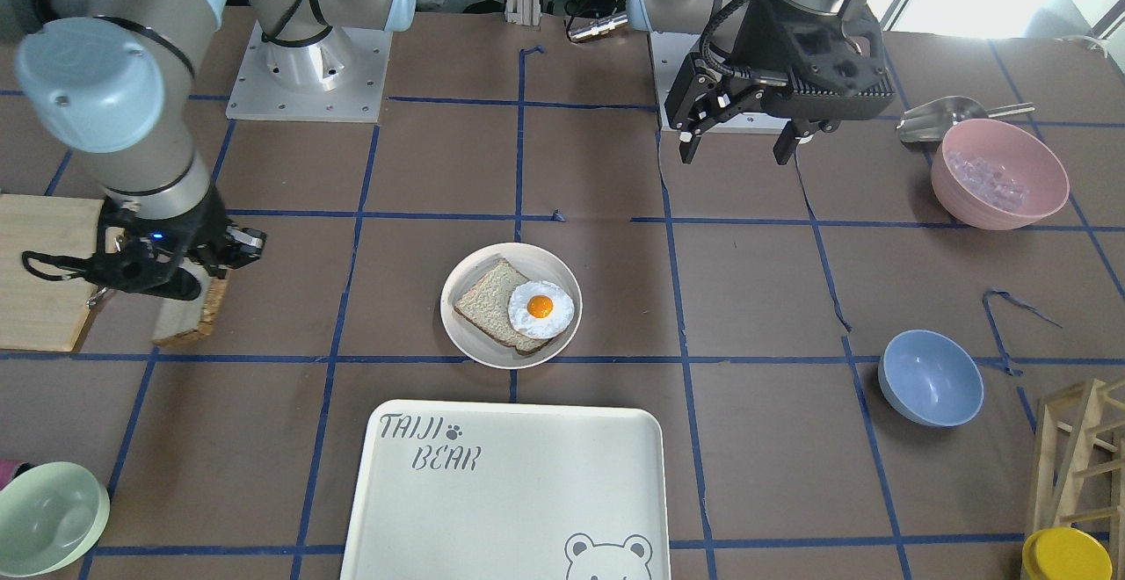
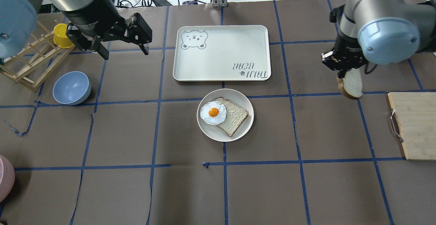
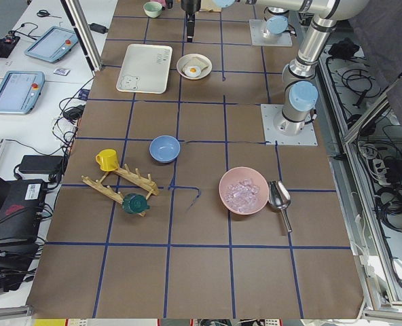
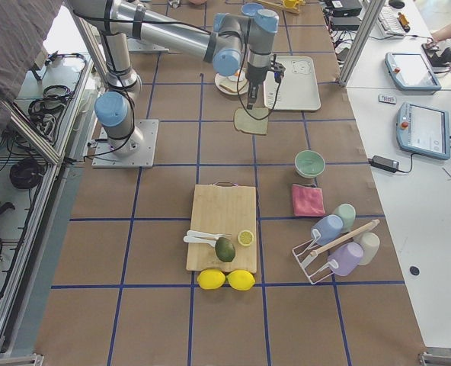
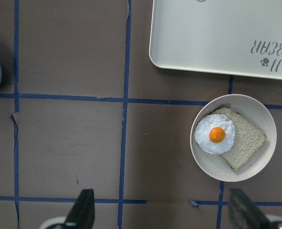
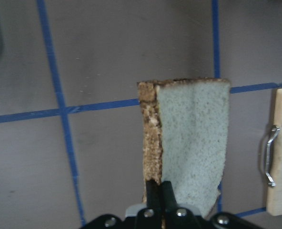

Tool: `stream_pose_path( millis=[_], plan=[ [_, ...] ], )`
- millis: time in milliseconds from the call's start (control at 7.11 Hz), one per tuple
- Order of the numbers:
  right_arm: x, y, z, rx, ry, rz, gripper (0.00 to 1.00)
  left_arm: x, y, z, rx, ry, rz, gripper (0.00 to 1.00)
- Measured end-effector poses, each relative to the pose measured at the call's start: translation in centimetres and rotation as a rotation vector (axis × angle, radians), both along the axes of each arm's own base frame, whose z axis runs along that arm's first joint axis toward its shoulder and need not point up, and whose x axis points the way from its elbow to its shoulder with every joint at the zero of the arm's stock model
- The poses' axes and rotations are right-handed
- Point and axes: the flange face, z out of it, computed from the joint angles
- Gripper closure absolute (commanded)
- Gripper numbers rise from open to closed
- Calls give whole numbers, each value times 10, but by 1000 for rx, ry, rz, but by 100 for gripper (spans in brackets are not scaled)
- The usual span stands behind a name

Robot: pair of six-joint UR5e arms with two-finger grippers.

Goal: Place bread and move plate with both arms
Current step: 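Carry the bread over the plate and lower it onto the egg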

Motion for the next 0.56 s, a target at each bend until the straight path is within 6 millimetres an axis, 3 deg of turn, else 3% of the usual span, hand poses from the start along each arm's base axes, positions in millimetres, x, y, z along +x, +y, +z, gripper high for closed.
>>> stream_pose_path(
  millis=[281, 422, 563],
  plan=[
    [134, 14, -18, -22, -57, -33, 100, 0, 0, 0, 0, 0, 0, 0],
    [184, 29, -24, -45, -74, -20, 100, 0, 0, 0, 0, 0, 0, 0],
    [221, 45, -28, -62, -86, -14, 100, 0, 0, 1, -1, 0, 1, 0]
  ],
)
